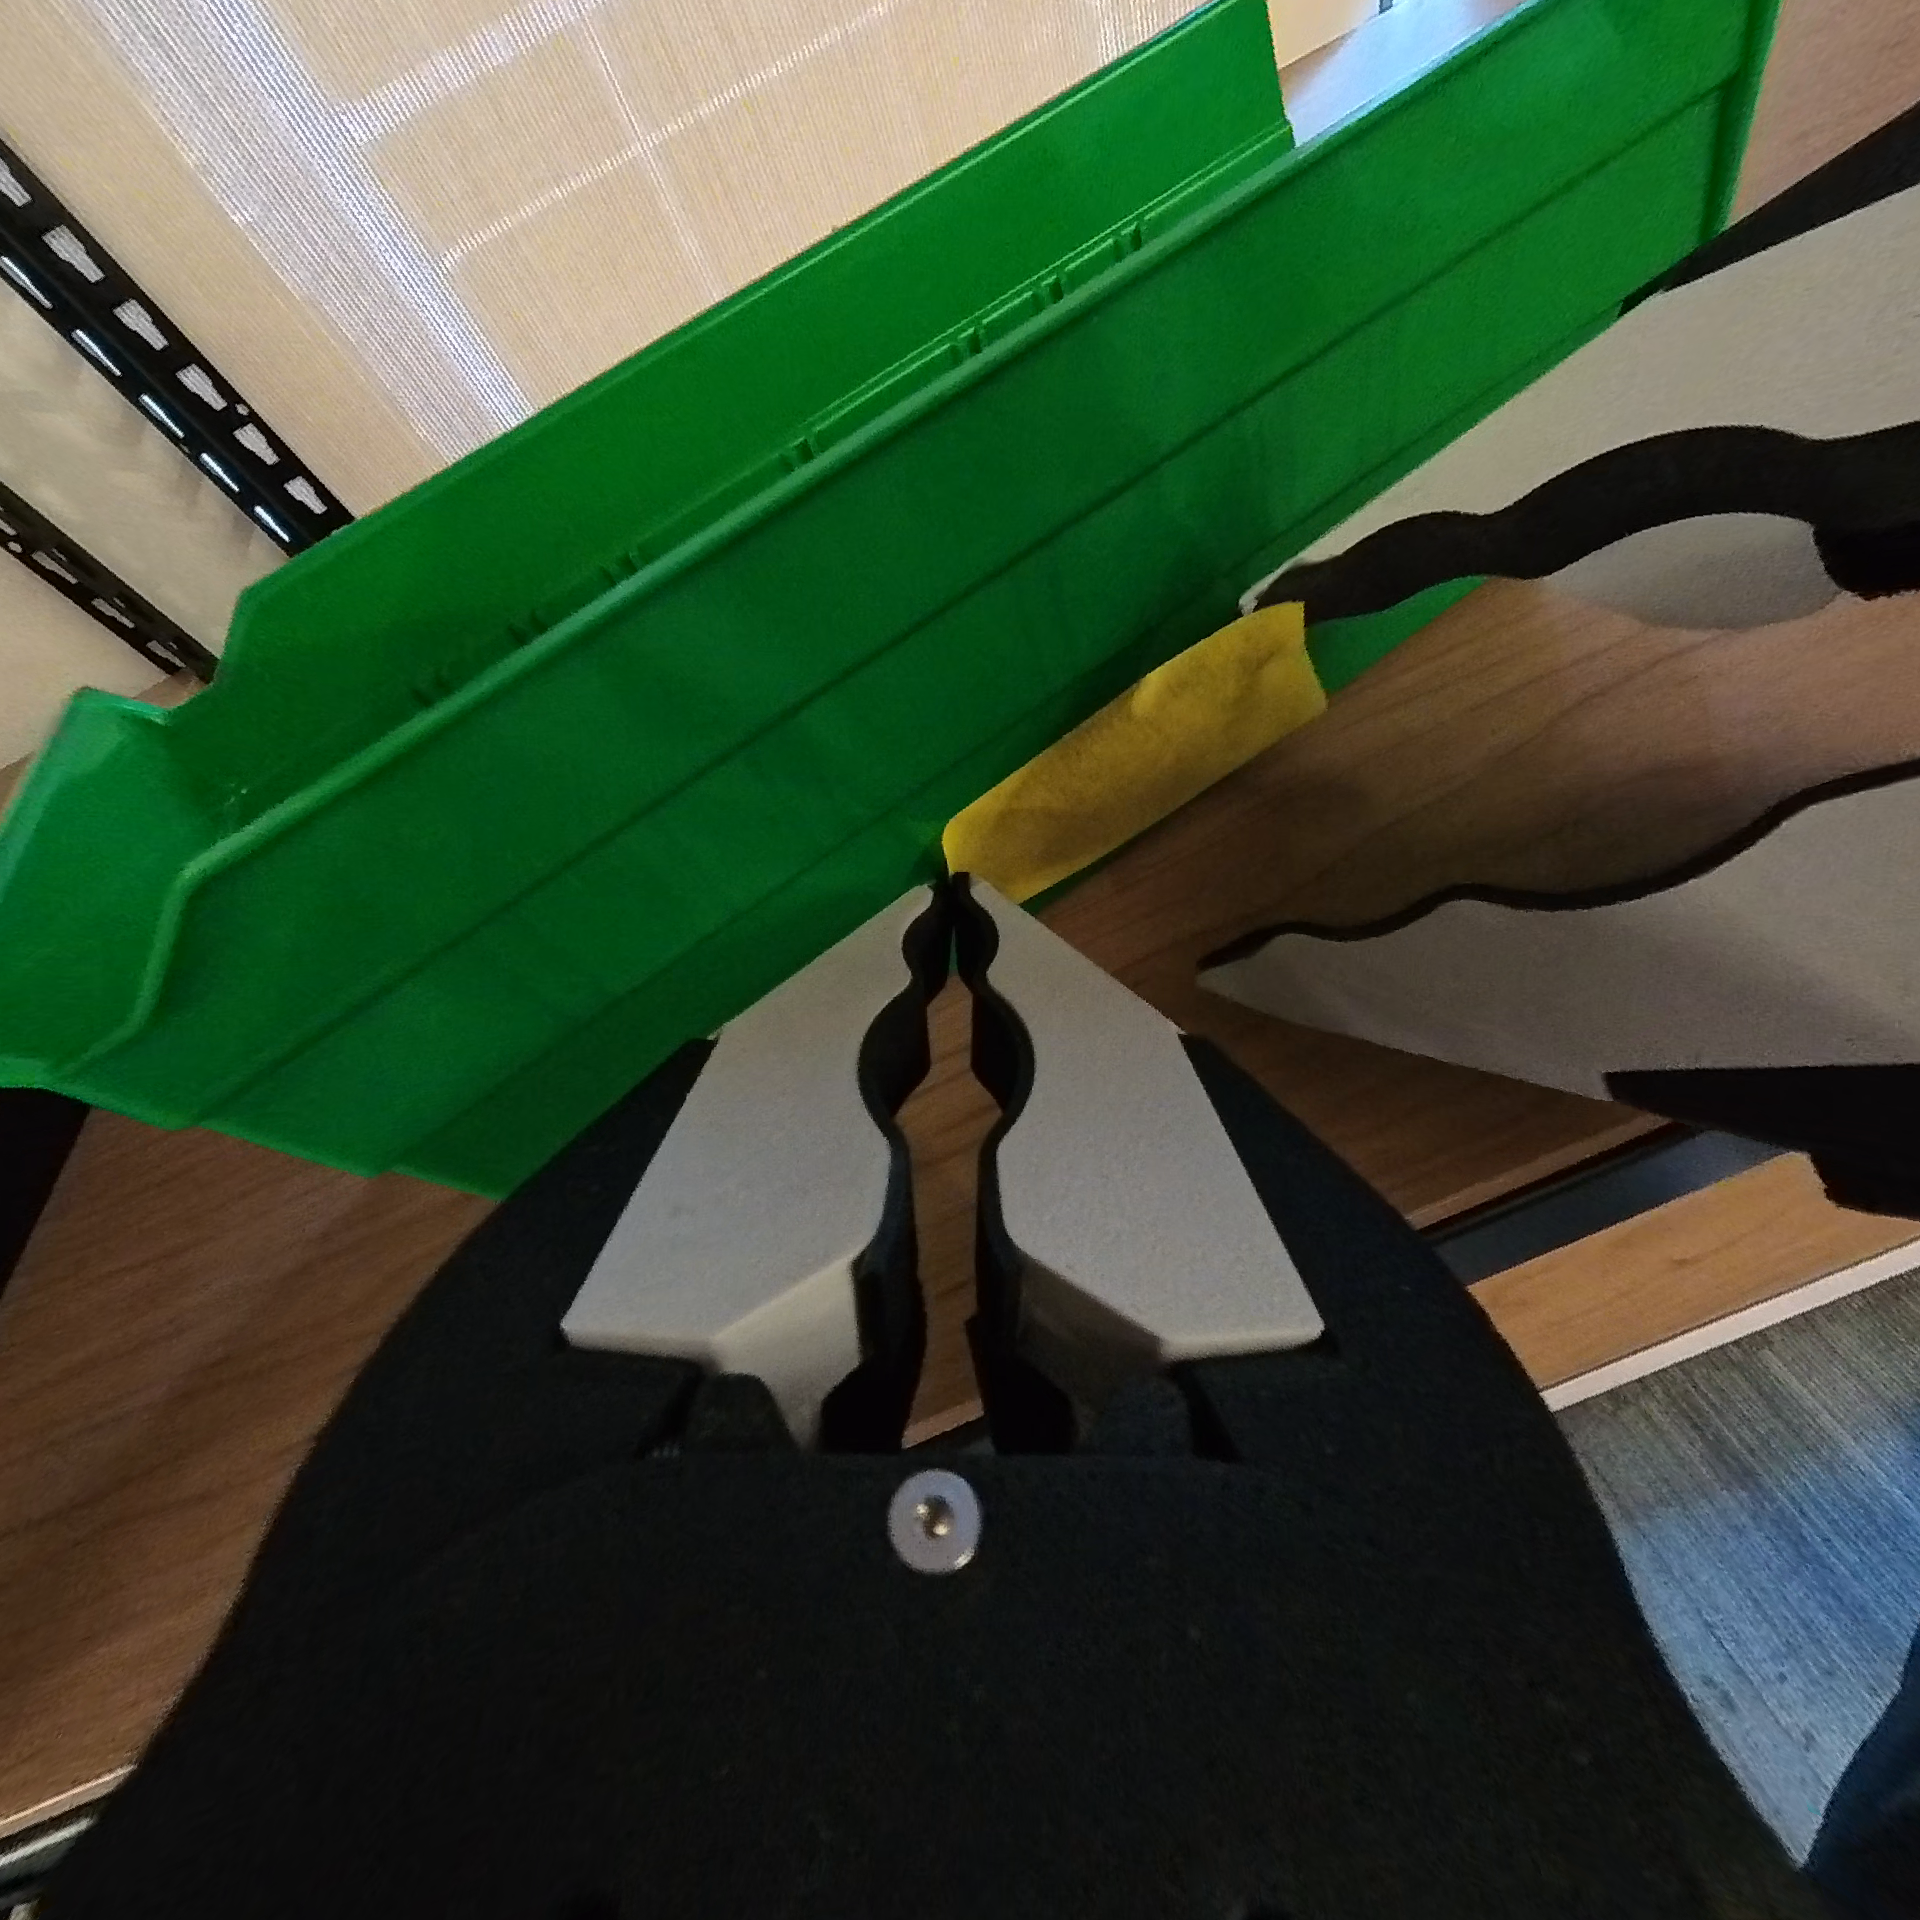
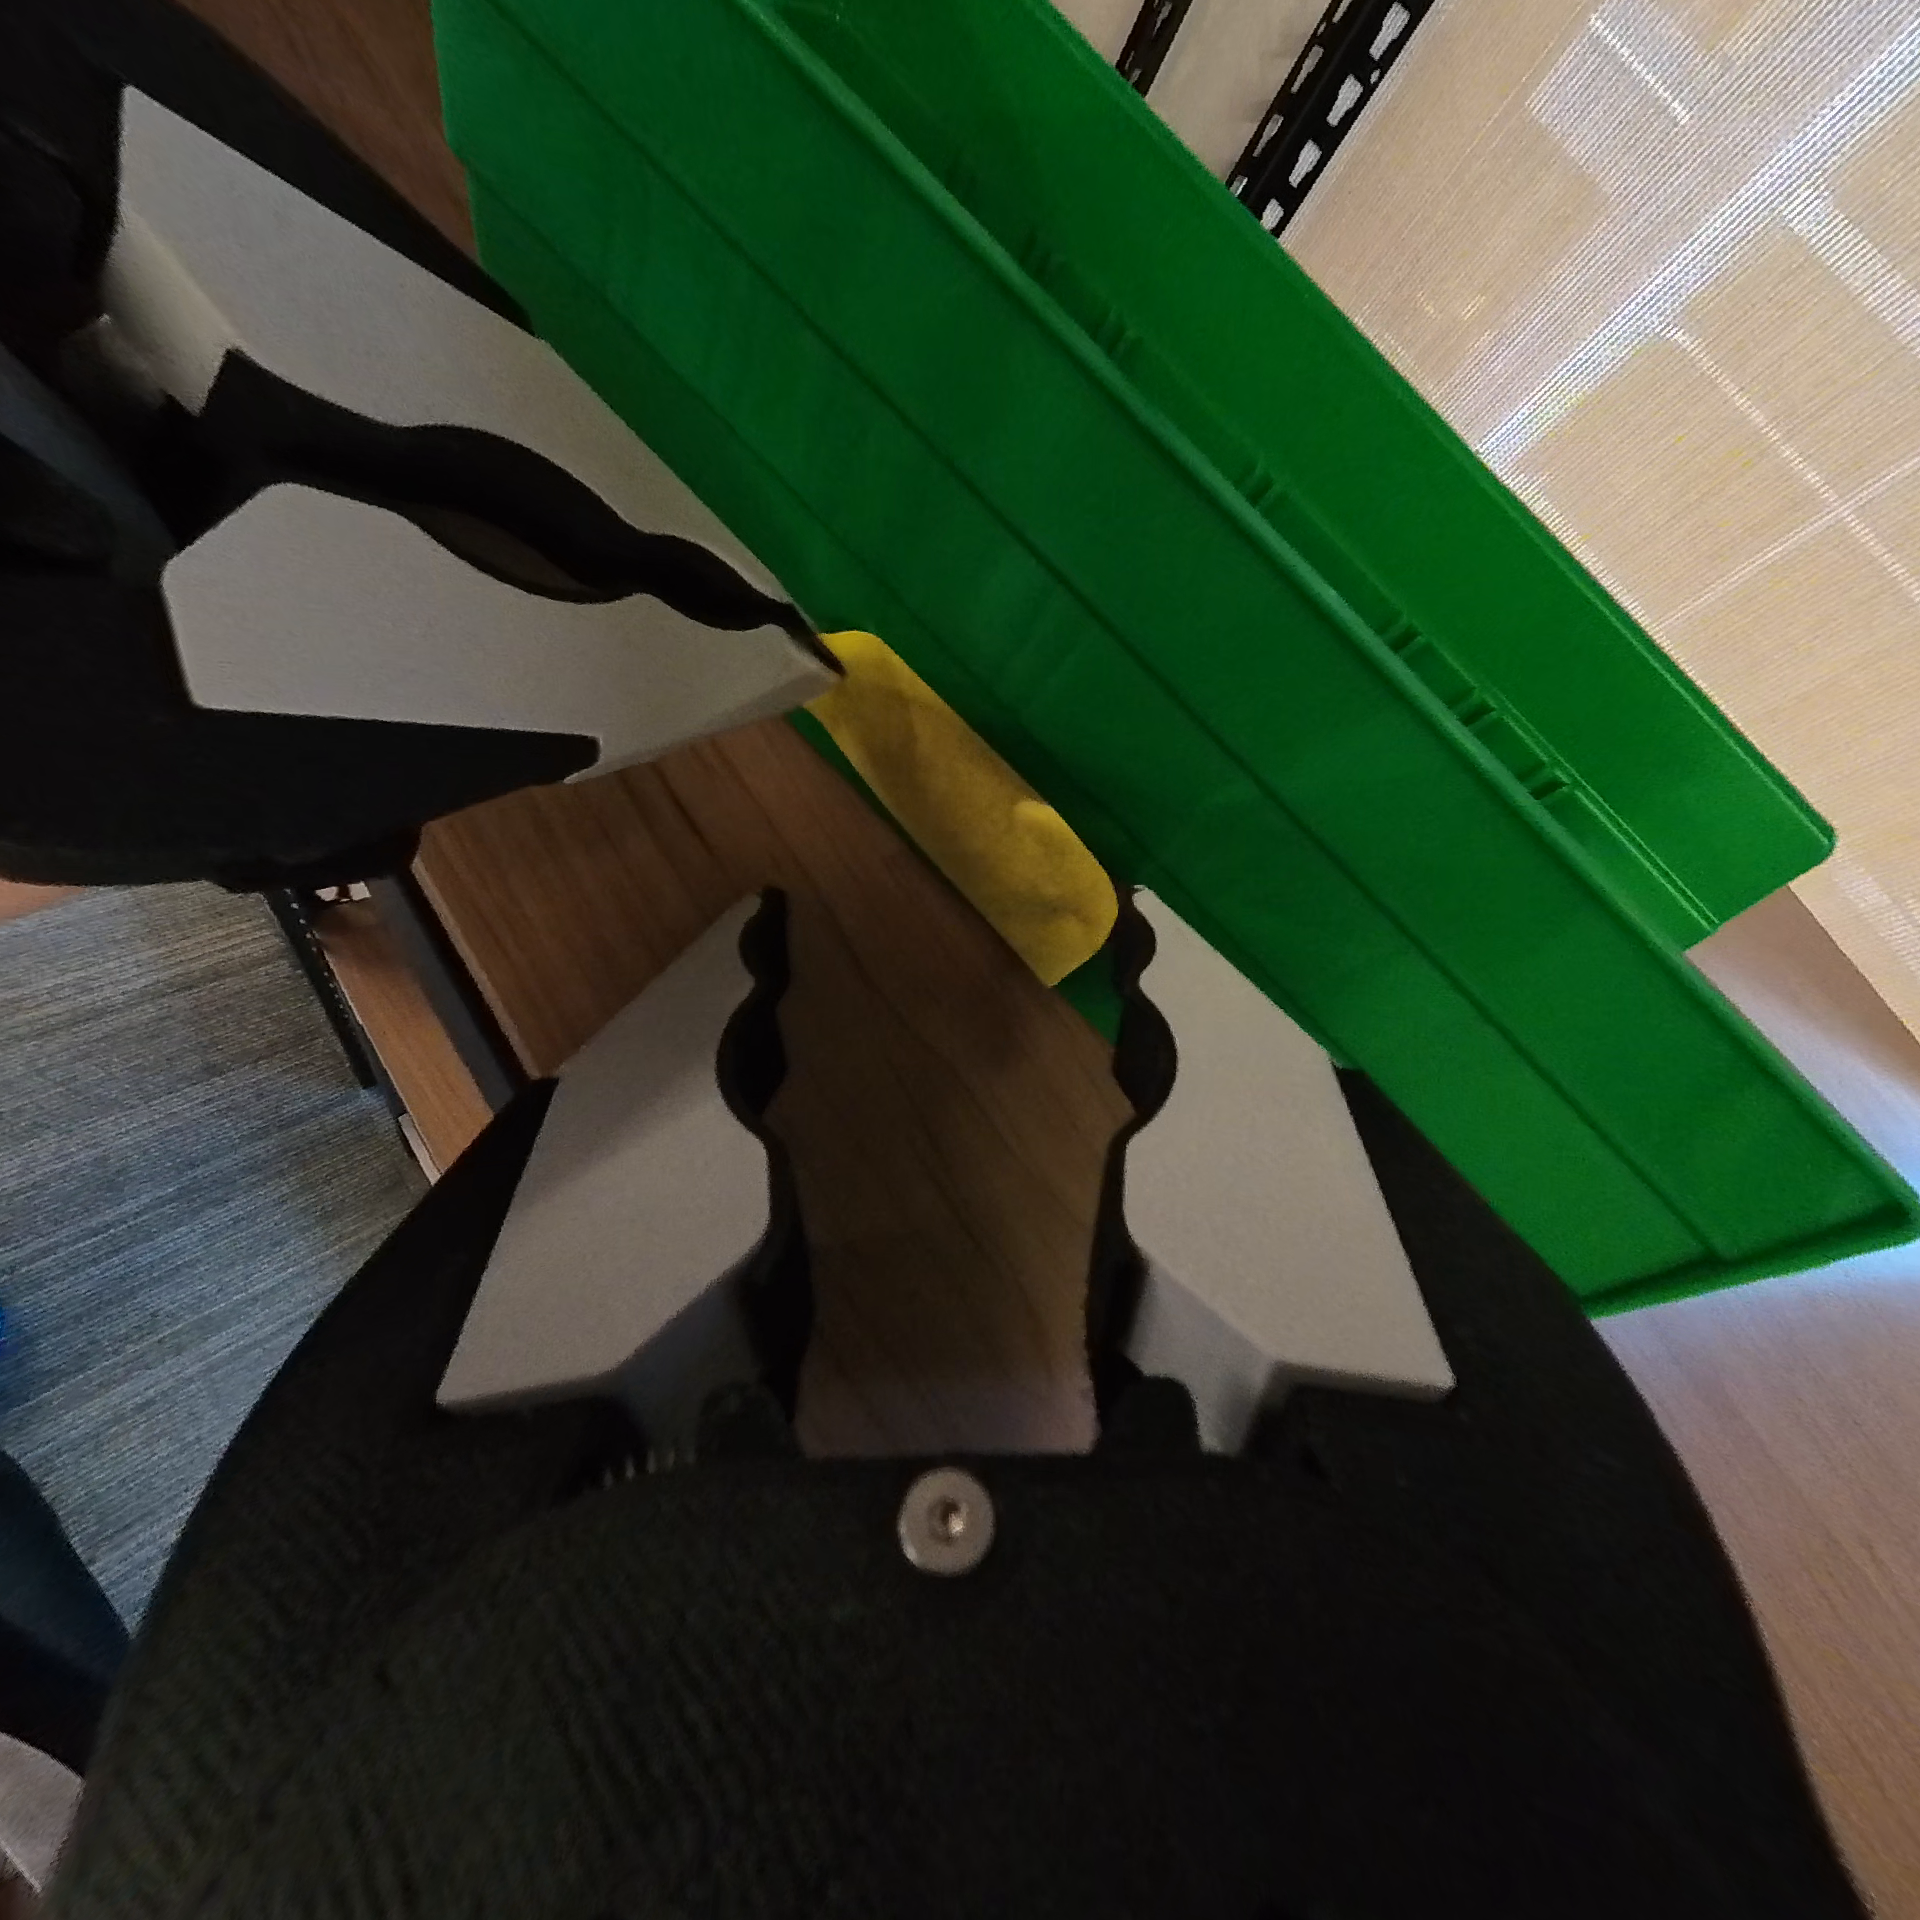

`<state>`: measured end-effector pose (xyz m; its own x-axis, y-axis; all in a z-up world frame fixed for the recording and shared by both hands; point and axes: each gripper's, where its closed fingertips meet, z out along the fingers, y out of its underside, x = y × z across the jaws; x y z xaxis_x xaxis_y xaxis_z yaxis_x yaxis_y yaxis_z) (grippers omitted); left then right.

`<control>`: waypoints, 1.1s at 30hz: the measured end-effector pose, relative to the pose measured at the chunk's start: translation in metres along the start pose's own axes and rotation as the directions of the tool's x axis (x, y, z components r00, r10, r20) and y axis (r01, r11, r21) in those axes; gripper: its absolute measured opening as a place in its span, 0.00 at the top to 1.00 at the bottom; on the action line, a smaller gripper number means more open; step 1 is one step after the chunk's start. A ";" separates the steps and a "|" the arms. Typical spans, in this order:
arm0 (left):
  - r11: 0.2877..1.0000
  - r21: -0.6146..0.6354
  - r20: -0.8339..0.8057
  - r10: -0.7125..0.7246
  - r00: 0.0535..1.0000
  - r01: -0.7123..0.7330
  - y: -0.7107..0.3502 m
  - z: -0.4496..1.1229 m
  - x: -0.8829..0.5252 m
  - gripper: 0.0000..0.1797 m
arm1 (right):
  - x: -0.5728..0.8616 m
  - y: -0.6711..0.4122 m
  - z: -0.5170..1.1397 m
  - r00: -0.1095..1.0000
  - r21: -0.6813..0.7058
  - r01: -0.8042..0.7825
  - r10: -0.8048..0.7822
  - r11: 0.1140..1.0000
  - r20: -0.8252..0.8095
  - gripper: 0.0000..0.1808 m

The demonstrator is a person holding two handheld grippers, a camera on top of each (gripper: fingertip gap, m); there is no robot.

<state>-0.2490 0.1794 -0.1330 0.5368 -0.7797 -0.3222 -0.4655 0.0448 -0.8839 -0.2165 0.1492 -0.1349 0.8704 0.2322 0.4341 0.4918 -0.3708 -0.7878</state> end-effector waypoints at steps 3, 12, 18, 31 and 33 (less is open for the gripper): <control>1.000 0.002 -0.002 -0.004 1.000 0.004 0.000 0.000 0.000 1.00 | -0.001 0.000 0.000 1.000 0.001 -0.015 0.015 1.000 0.004 0.65; 1.000 0.001 -0.005 -0.013 1.000 0.013 0.000 0.000 0.000 1.00 | -0.003 -0.001 0.001 0.999 -0.006 -0.045 0.045 0.999 0.011 0.62; 1.000 0.003 -0.009 -0.017 1.000 0.018 0.000 0.000 0.000 1.00 | -0.004 -0.001 0.001 0.998 -0.007 -0.067 0.067 0.998 0.015 0.61; 1.000 0.007 -0.015 -0.027 1.000 0.027 0.000 0.000 0.000 1.00 | -0.006 -0.001 0.001 0.995 -0.020 -0.100 0.100 0.995 0.023 0.58; 1.000 0.007 -0.016 -0.028 0.999 0.028 0.000 0.000 0.000 1.00 | -0.006 -0.001 0.001 0.994 -0.018 -0.104 0.104 0.994 0.020 0.57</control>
<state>-0.2488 0.1798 -0.1330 0.5387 -0.7903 -0.2920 -0.4452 0.0272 -0.8950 -0.2223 0.1492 -0.1367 0.9163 0.2106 0.3408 0.3992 -0.4087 -0.8207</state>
